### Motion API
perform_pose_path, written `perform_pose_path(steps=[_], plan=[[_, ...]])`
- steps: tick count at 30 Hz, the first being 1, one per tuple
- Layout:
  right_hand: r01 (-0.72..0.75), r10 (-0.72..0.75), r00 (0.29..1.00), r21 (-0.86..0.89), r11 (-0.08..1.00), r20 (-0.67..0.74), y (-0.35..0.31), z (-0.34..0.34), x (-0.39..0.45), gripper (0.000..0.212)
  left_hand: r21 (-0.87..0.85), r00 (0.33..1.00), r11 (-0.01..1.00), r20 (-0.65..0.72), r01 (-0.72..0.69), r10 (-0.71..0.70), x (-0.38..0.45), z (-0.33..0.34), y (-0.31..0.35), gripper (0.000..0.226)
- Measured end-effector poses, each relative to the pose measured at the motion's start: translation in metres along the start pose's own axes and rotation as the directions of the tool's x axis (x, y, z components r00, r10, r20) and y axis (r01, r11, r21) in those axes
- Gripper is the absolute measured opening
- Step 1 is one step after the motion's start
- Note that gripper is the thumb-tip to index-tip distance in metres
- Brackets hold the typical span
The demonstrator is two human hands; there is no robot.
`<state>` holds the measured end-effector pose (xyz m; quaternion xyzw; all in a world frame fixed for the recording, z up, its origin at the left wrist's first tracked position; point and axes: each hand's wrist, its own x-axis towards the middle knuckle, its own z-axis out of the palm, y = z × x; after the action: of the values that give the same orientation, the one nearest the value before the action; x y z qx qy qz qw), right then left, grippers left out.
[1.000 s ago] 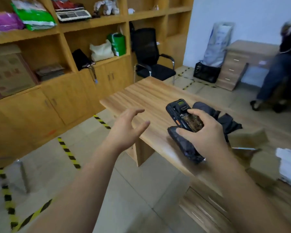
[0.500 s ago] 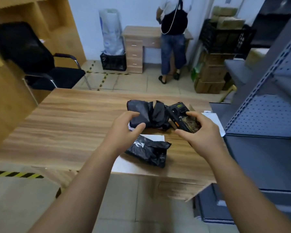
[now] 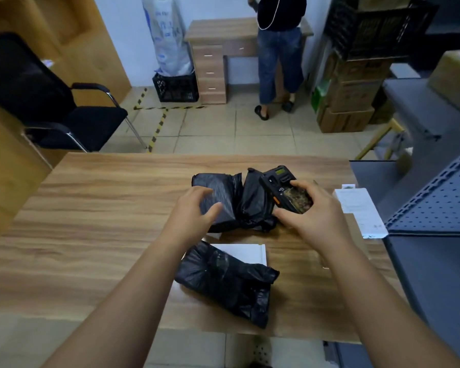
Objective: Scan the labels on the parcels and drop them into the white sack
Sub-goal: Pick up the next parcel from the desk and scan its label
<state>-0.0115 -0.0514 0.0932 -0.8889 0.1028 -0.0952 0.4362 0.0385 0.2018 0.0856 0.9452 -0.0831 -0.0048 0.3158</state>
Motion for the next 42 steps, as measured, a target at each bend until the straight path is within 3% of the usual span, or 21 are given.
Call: perform_pose_path(steps=[5, 12, 17, 23, 28, 32, 35, 38, 40, 42], plan=[[-0.004, 0.006, 0.999, -0.046, 0.999, 0.039, 0.022, 0.017, 0.043, 0.063, 0.066, 0.987, 0.986, 0.043, 0.151, -0.154, 0.047, 0.048, -0.021, 0.052], [-0.052, 0.060, 0.992, -0.072, 0.996, 0.114, 0.040, 0.044, 0.066, 0.062, 0.335, 0.921, 0.895, 0.147, 0.295, -0.360, 0.072, 0.104, -0.040, 0.080], [-0.084, 0.093, 0.988, -0.074, 0.994, 0.127, 0.040, 0.061, 0.073, 0.063, 0.414, 0.937, 0.869, 0.092, 0.271, -0.336, 0.082, 0.115, -0.047, 0.084], [-0.133, 0.143, 0.982, -0.089, 0.987, 0.125, 0.032, 0.076, 0.070, 0.063, 0.391, 0.939, 0.908, 0.231, 0.151, -0.255, 0.099, 0.087, -0.086, 0.076], [-0.154, 0.162, 0.983, -0.088, 0.984, 0.084, 0.029, 0.079, 0.063, 0.061, 0.425, 0.932, 0.880, 0.184, 0.212, -0.313, 0.100, 0.086, -0.096, 0.080], [-0.168, 0.173, 0.982, -0.069, 0.983, 0.071, 0.031, 0.074, 0.061, 0.061, 0.276, 0.954, 0.925, 0.076, 0.260, -0.290, 0.104, 0.079, -0.089, 0.072], [-0.167, 0.169, 0.983, -0.040, 0.985, 0.071, 0.029, 0.070, 0.061, 0.061, -0.089, 0.942, 0.939, 0.067, 0.333, -0.328, 0.111, 0.071, -0.082, 0.069], [-0.155, 0.156, 0.984, -0.014, 0.988, 0.081, 0.026, 0.067, 0.061, 0.060, -0.550, 0.899, 0.714, 0.206, 0.432, -0.386, 0.114, 0.063, -0.072, 0.062], [-0.148, 0.149, 0.984, -0.025, 0.989, 0.096, 0.026, 0.064, 0.060, 0.060, -0.555, 0.901, 0.710, 0.245, 0.433, -0.358, 0.110, 0.058, -0.070, 0.059], [-0.140, 0.141, 0.985, -0.021, 0.990, 0.103, 0.027, 0.062, 0.060, 0.061, -0.448, 0.943, 0.831, 0.192, 0.329, -0.270, 0.107, 0.054, -0.068, 0.061]])
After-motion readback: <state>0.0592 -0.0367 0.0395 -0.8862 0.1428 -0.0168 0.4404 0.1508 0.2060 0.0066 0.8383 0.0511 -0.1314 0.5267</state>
